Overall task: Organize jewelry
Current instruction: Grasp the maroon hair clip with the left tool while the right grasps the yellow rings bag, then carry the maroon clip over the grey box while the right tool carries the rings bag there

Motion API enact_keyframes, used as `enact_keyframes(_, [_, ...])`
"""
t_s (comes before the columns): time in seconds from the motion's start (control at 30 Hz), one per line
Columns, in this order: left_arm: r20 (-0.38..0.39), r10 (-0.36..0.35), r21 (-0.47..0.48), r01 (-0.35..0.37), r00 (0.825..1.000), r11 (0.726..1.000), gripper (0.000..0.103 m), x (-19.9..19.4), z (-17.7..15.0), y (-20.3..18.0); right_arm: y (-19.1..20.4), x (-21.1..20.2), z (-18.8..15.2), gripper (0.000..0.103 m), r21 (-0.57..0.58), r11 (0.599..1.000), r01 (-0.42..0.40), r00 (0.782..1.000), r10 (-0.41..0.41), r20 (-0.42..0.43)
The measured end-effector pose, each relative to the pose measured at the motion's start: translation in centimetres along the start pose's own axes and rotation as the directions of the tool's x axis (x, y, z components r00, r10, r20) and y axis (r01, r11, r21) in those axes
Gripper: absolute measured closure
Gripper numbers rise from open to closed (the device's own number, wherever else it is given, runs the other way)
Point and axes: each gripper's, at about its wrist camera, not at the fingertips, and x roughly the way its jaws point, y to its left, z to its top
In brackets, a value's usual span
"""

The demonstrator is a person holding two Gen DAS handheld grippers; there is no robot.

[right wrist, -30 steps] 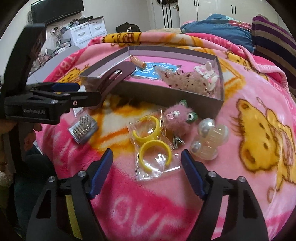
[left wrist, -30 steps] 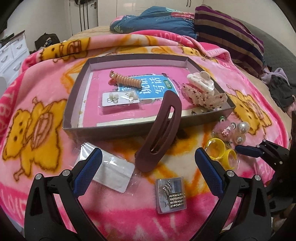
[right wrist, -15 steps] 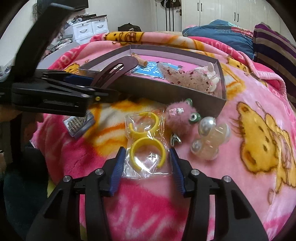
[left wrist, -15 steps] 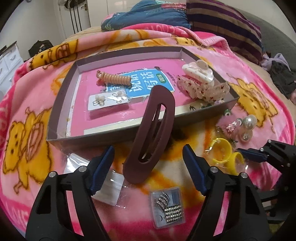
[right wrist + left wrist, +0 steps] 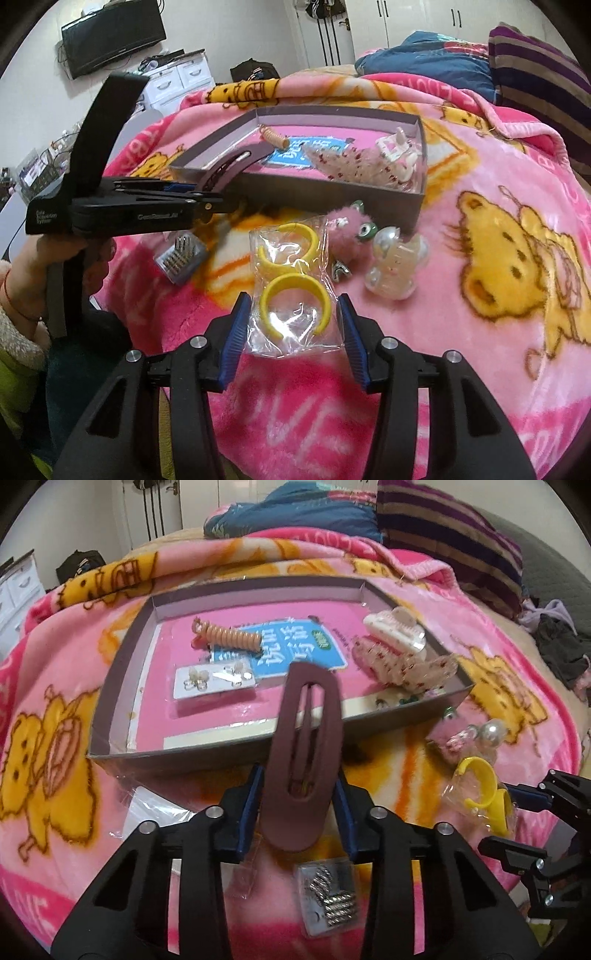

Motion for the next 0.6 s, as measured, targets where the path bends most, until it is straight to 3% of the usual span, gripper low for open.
enact_keyframes(0.6, [0.105, -0.062, -0.056, 0.068, 0.993, 0.996, 0.08, -4.0, 0.1, 1.0, 0.0, -2.7, 1.4, 0.056, 0.041, 0.999, -0.005, 0.998, 0.003, 0.057])
